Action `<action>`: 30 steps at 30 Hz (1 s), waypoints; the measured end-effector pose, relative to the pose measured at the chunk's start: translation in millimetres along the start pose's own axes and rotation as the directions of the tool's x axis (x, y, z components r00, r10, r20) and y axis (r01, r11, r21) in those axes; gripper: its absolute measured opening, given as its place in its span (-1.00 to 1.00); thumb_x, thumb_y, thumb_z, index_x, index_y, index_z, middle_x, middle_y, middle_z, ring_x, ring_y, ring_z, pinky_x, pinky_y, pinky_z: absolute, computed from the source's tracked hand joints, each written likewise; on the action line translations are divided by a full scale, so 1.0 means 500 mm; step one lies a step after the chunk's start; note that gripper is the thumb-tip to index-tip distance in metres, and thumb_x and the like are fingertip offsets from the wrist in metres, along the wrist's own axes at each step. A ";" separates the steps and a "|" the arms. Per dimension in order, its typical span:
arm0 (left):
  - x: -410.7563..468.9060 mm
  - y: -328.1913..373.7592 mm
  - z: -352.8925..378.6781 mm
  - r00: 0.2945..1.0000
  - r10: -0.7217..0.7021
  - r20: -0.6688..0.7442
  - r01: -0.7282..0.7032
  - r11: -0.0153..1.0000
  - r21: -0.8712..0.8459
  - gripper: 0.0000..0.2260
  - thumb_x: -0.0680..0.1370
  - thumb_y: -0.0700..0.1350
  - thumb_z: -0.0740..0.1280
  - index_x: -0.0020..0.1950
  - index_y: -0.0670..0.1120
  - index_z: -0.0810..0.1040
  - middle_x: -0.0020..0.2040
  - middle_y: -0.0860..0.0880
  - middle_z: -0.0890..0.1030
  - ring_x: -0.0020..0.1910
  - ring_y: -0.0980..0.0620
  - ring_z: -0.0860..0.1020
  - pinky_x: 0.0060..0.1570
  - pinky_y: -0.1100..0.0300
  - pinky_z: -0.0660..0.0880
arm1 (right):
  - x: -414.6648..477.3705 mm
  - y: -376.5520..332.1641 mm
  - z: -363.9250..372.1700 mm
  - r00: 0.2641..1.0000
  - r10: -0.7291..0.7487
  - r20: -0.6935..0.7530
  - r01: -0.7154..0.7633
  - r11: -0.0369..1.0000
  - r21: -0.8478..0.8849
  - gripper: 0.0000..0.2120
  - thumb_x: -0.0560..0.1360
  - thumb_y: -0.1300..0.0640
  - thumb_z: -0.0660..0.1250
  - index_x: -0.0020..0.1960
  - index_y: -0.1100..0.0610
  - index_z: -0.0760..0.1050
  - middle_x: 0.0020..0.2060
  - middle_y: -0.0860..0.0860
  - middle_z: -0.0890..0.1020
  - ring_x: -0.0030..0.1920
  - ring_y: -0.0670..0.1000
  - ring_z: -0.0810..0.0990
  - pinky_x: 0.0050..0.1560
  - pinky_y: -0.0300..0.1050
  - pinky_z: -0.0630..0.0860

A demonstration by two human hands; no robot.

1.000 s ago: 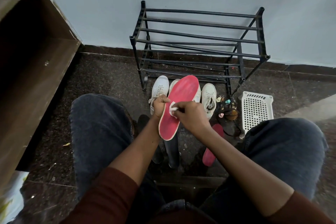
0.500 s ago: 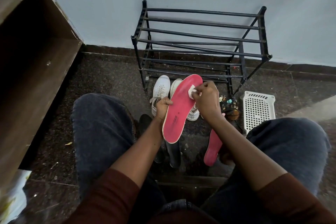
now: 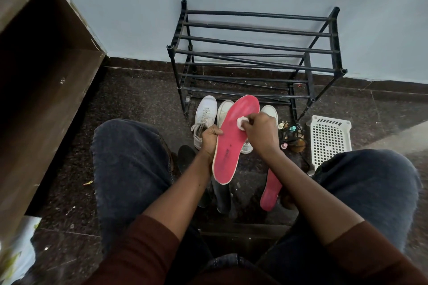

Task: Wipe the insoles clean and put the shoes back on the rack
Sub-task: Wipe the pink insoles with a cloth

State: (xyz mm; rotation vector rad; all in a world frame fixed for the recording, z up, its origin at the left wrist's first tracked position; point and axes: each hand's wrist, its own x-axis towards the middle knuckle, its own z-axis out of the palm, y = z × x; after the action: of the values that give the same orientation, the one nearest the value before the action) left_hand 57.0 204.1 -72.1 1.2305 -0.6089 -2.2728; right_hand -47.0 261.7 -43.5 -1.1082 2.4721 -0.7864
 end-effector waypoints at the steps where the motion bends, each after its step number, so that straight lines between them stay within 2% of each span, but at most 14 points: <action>1: -0.002 0.000 0.000 1.000 -0.005 0.023 0.005 1.000 -0.005 -0.82 0.19 -0.25 0.06 -0.22 -0.14 0.28 -0.21 -0.14 0.35 -0.27 -0.14 0.36 -0.18 0.03 0.35 | 0.007 -0.001 -0.001 0.999 0.001 -0.033 -0.001 1.000 -0.006 -0.80 0.48 0.20 0.31 -0.18 0.32 0.60 -0.29 0.21 0.63 -0.28 0.17 0.58 -0.27 0.02 0.53; 3: -0.004 0.001 0.001 0.998 -0.020 0.057 0.020 1.000 -0.002 -0.79 0.20 -0.24 0.06 -0.20 -0.17 0.33 -0.20 -0.16 0.40 -0.24 -0.17 0.38 -0.15 0.02 0.35 | 0.015 -0.003 0.002 0.998 0.000 -0.058 -0.001 1.000 -0.010 -0.79 0.48 0.20 0.29 -0.19 0.34 0.57 -0.30 0.22 0.61 -0.29 0.18 0.57 -0.28 0.04 0.52; 6: 0.006 0.002 -0.005 0.997 -0.032 0.067 0.033 0.999 -0.016 -0.77 0.21 -0.22 0.06 -0.19 -0.20 0.36 -0.24 -0.16 0.45 -0.24 -0.16 0.38 -0.14 0.03 0.35 | 0.011 -0.007 0.008 1.000 0.023 -0.021 -0.022 1.000 0.005 -0.78 0.48 0.17 0.29 -0.20 0.32 0.57 -0.33 0.21 0.61 -0.31 0.17 0.56 -0.31 -0.01 0.49; 8: 0.015 0.001 -0.014 0.998 -0.023 0.064 0.025 0.999 -0.041 -0.79 0.21 -0.23 0.05 -0.21 -0.19 0.38 -0.25 -0.15 0.44 -0.27 -0.16 0.41 -0.16 0.05 0.35 | 0.000 -0.009 0.010 0.996 0.008 0.083 -0.010 1.000 0.024 -0.80 0.47 0.16 0.32 -0.21 0.28 0.59 -0.36 0.17 0.61 -0.37 0.10 0.54 -0.36 -0.08 0.45; 10: 0.021 -0.003 -0.018 0.996 -0.018 0.088 0.022 0.999 -0.048 -0.73 0.21 -0.22 0.04 -0.30 -0.20 0.51 -0.36 -0.16 0.53 -0.39 -0.11 0.52 -0.21 0.11 0.39 | -0.021 -0.015 0.013 0.977 -0.040 0.207 0.027 0.998 0.064 -0.86 0.46 0.16 0.34 -0.21 0.22 0.61 -0.41 0.07 0.58 -0.44 -0.03 0.49 -0.44 -0.19 0.40; 12: 0.026 -0.008 -0.016 0.998 -0.010 0.066 0.017 0.995 -0.098 -0.78 0.19 -0.23 0.04 -0.32 -0.20 0.45 -0.49 -0.09 0.54 -0.51 -0.02 0.54 -0.28 0.16 0.41 | -0.044 -0.022 0.016 0.961 -0.080 0.265 0.052 0.993 0.110 -0.90 0.43 0.15 0.38 -0.21 0.17 0.62 -0.44 -0.02 0.55 -0.45 -0.13 0.47 -0.45 -0.30 0.35; 14: 0.029 -0.010 -0.012 1.000 0.006 0.028 -0.003 0.992 -0.124 -0.85 0.19 -0.24 0.05 -0.36 -0.17 0.38 -0.54 -0.07 0.50 -0.57 0.02 0.51 -0.34 0.19 0.41 | -0.052 -0.023 0.019 0.962 -0.091 0.256 0.060 0.990 0.128 -0.90 0.42 0.14 0.39 -0.19 0.16 0.63 -0.42 0.00 0.58 -0.39 -0.08 0.52 -0.38 -0.24 0.40; 16: 0.025 -0.008 -0.010 0.997 -0.001 0.076 0.008 0.996 -0.092 -0.73 0.20 -0.21 0.04 -0.47 -0.17 0.54 -0.53 -0.07 0.53 -0.55 0.02 0.53 -0.38 0.26 0.44 | -0.044 -0.022 0.021 0.977 -0.078 0.200 0.058 0.993 0.106 -0.88 0.44 0.14 0.37 -0.16 0.19 0.63 -0.34 0.08 0.63 -0.32 0.01 0.55 -0.29 -0.16 0.45; 20: 0.023 -0.008 -0.015 0.990 -0.003 0.142 0.012 0.998 -0.058 -0.67 0.22 -0.20 0.06 -0.34 -0.18 0.63 -0.43 -0.09 0.59 -0.40 -0.07 0.56 -0.18 0.10 0.39 | -0.007 -0.018 0.022 0.997 -0.061 0.050 0.061 0.998 -0.006 -0.82 0.48 0.15 0.32 -0.14 0.25 0.63 -0.27 0.16 0.65 -0.26 0.13 0.59 -0.24 -0.06 0.52; 23: 0.016 -0.008 -0.018 0.983 -0.031 0.182 0.030 0.999 0.011 -0.61 0.23 -0.18 0.04 -0.34 -0.18 0.67 -0.41 -0.10 0.62 -0.44 -0.04 0.60 -0.16 0.09 0.39 | 0.015 -0.015 0.021 1.000 -0.011 0.007 0.011 1.000 -0.019 -0.79 0.49 0.14 0.31 -0.21 0.26 0.60 -0.31 0.17 0.63 -0.28 0.16 0.58 -0.33 -0.13 0.41; 25: 0.014 -0.005 -0.019 0.985 -0.047 0.165 0.046 0.999 0.012 -0.64 0.23 -0.19 0.04 -0.27 -0.21 0.61 -0.43 -0.11 0.61 -0.46 -0.04 0.59 -0.18 0.08 0.39 | 0.016 -0.014 0.022 1.000 -0.006 -0.017 0.006 1.000 -0.015 -0.78 0.48 0.14 0.32 -0.25 0.27 0.57 -0.34 0.17 0.61 -0.30 0.16 0.57 -0.35 -0.14 0.35; 27: 0.015 -0.003 -0.019 0.989 -0.044 0.141 0.044 0.999 0.001 -0.65 0.23 -0.20 0.04 -0.35 -0.19 0.62 -0.45 -0.11 0.60 -0.48 -0.04 0.58 -0.19 0.08 0.38 | 0.006 -0.012 0.022 0.999 -0.027 -0.018 0.026 1.000 -0.005 -0.80 0.47 0.14 0.34 -0.22 0.25 0.60 -0.34 0.17 0.62 -0.31 0.14 0.56 -0.34 -0.16 0.33; 30: 0.017 -0.004 -0.018 0.992 -0.028 0.125 0.030 1.000 -0.010 -0.64 0.21 -0.21 0.03 -0.50 -0.17 0.63 -0.49 -0.08 0.58 -0.52 0.00 0.56 -0.24 0.13 0.40 | -0.016 -0.009 0.022 0.990 -0.079 0.116 0.077 0.997 0.029 -0.85 0.46 0.13 0.35 -0.11 0.20 0.65 -0.38 0.06 0.62 -0.39 -0.02 0.51 -0.37 -0.24 0.33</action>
State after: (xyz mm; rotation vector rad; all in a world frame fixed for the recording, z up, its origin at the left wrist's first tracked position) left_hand 60.4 199.1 -83.1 1.1049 -0.6253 -2.3878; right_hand -33.6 261.2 -49.1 -1.2129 2.3294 -0.7497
